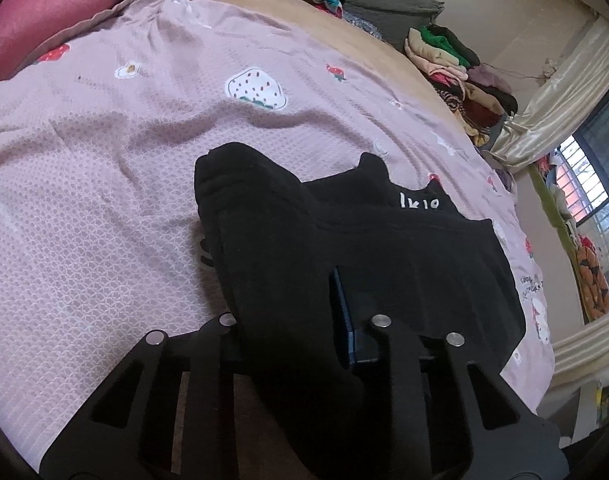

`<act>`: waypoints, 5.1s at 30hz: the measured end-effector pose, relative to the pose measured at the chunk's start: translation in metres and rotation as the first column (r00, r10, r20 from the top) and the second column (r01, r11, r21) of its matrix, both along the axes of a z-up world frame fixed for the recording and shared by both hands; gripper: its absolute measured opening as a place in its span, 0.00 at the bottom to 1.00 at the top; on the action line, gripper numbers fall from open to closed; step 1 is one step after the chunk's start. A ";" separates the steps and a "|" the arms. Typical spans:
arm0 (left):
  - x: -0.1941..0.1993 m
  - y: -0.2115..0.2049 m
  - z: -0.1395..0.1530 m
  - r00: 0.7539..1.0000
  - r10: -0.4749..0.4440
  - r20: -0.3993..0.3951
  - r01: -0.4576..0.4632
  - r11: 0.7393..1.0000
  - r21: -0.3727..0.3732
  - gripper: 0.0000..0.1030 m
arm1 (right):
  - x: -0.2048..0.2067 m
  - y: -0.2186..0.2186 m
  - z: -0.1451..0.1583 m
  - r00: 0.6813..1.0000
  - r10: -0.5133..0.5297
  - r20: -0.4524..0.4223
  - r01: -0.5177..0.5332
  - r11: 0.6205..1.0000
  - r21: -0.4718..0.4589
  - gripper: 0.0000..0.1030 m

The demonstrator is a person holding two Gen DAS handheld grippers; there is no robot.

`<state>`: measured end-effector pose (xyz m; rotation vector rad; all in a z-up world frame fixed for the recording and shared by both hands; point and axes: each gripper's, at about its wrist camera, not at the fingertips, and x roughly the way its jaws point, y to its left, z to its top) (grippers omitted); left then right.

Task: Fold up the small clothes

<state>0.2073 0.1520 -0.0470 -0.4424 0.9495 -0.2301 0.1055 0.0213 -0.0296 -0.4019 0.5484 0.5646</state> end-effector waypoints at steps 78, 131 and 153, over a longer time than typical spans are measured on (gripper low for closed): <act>0.001 -0.215 0.088 0.989 -0.126 0.078 0.106 0.970 0.219 0.13 | -0.016 -0.193 0.042 0.966 -0.254 -0.039 0.254 0.926 0.280 0.10; 0.082 -0.307 0.027 0.959 -0.259 -0.114 0.260 0.966 -0.012 0.73 | 0.048 -0.303 -0.026 0.795 -0.179 -0.580 0.527 0.677 0.514 0.30; -0.007 -0.203 0.019 0.994 -0.108 -0.006 0.107 0.970 0.220 0.73 | 0.182 -0.285 0.020 0.746 -0.119 -0.656 0.371 0.892 0.259 0.11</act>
